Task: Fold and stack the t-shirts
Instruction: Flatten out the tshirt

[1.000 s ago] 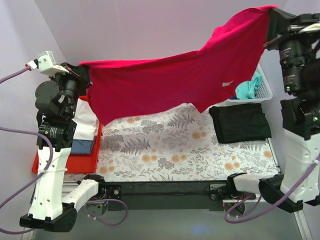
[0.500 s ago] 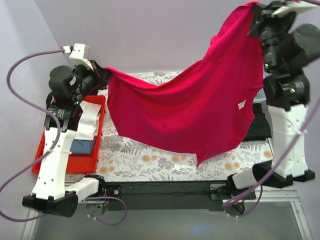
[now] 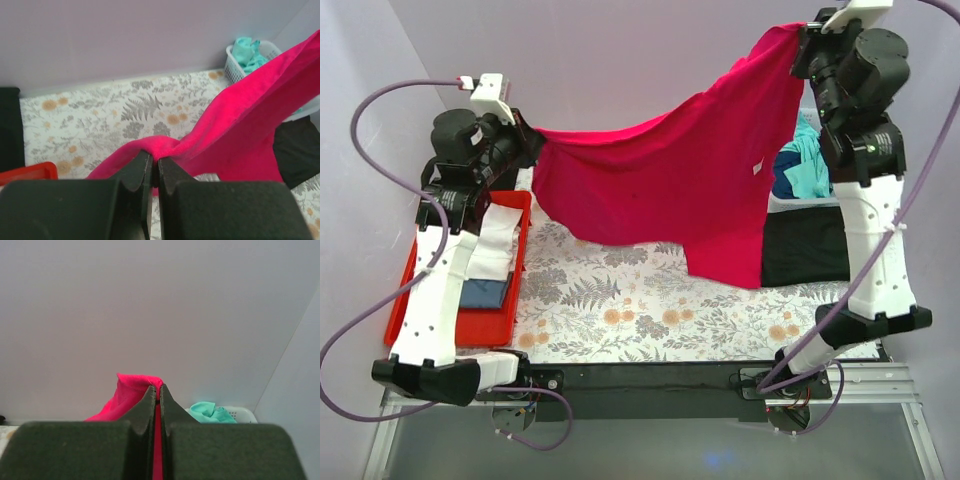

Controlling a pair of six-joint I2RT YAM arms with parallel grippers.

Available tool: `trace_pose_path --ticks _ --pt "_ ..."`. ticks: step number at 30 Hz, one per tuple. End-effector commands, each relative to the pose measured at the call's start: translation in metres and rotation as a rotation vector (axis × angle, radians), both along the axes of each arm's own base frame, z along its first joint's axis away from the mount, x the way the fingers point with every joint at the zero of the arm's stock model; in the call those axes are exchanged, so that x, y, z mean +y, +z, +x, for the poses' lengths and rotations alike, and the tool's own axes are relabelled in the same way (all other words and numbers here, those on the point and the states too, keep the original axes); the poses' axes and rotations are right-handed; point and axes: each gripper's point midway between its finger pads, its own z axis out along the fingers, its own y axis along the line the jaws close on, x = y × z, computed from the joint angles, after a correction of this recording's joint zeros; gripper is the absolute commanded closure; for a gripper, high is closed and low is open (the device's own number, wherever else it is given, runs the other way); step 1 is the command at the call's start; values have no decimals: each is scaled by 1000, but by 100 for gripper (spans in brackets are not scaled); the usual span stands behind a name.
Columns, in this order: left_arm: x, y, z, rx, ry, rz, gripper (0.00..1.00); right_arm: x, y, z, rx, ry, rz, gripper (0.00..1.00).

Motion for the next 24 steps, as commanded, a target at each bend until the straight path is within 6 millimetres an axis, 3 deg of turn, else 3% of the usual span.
trace_pose_path --ticks 1,3,4,6,8,13,19,22,24 --pt "15 73 -38 -197 38 5 100 -25 95 -86 -281 0 67 99" --pt "15 82 -48 -217 28 6 100 -26 99 -100 -298 12 73 99" --pt "15 85 -53 -229 27 10 100 -30 108 -118 -328 16 79 99" --pt "16 94 -67 -259 18 6 100 -30 110 -131 -338 33 83 99" --pt "17 100 -76 -277 17 5 100 -35 119 -157 -378 47 89 99" --pt "18 111 -104 -326 1 5 100 -39 122 -195 -417 82 102 99" --pt "23 113 -115 -339 16 26 100 -41 137 -227 -472 124 136 99" --pt "27 116 -117 -348 36 33 100 -40 145 -232 -494 137 139 99" --pt "27 111 -109 -329 41 36 100 -38 144 -225 -488 138 139 99"
